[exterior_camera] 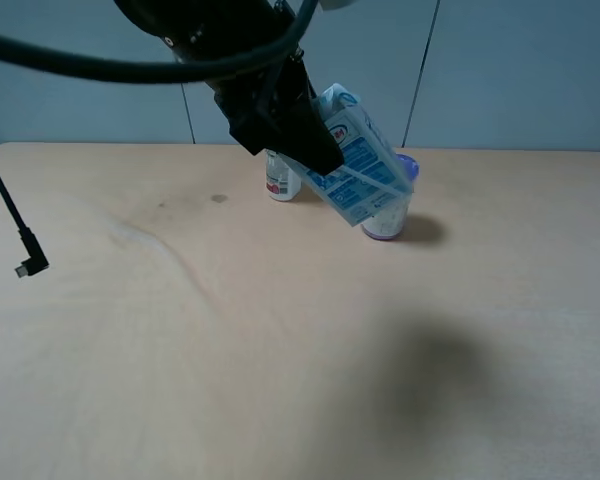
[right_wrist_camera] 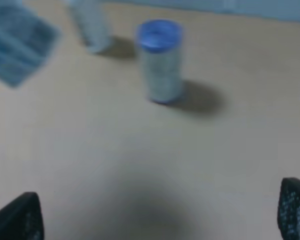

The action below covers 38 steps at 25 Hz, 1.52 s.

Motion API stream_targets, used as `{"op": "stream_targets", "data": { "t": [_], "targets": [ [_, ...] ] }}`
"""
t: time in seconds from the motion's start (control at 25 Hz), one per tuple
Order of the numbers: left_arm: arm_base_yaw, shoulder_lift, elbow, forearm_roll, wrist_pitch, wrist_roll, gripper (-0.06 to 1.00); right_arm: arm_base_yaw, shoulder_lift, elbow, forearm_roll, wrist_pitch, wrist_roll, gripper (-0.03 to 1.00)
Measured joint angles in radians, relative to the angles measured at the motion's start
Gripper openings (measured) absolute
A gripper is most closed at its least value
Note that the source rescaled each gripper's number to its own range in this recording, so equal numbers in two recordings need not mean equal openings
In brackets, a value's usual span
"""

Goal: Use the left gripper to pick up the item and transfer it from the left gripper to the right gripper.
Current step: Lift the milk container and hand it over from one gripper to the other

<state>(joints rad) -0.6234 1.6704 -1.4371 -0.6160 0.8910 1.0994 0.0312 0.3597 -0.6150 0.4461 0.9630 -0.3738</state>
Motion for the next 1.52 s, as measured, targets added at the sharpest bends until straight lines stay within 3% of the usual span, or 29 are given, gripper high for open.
{"op": "stream_targets", "data": {
  "t": [0.4, 0.6, 0.8, 0.96, 1.24, 1.52],
  "targets": [
    [0.000, 0.000, 0.000, -0.057, 0.062, 0.204, 0.00, 0.403, 0.382, -0.082, 0.031, -0.218, -0.250, 1.00],
    [0.000, 0.000, 0.000, -0.070, 0.095, 0.285, 0.00, 0.530, 0.518, -0.139, 0.031, -0.304, -0.309, 1.00],
    [0.000, 0.000, 0.000, -0.070, 0.110, 0.358, 0.00, 0.552, 0.631, -0.219, 0.041, -0.314, -0.343, 1.00],
    [0.000, 0.000, 0.000, -0.070, 0.110, 0.395, 0.00, 0.552, 0.694, -0.230, 0.125, -0.308, -0.420, 1.00],
    [0.000, 0.000, 0.000, -0.070, 0.107, 0.401, 0.00, 0.552, 0.768, -0.230, 0.278, -0.309, -0.567, 1.00],
    [0.000, 0.000, 0.000, -0.088, 0.099, 0.405, 0.00, 0.552, 0.832, -0.230, 0.299, -0.314, -0.593, 1.00]
  ]
}}
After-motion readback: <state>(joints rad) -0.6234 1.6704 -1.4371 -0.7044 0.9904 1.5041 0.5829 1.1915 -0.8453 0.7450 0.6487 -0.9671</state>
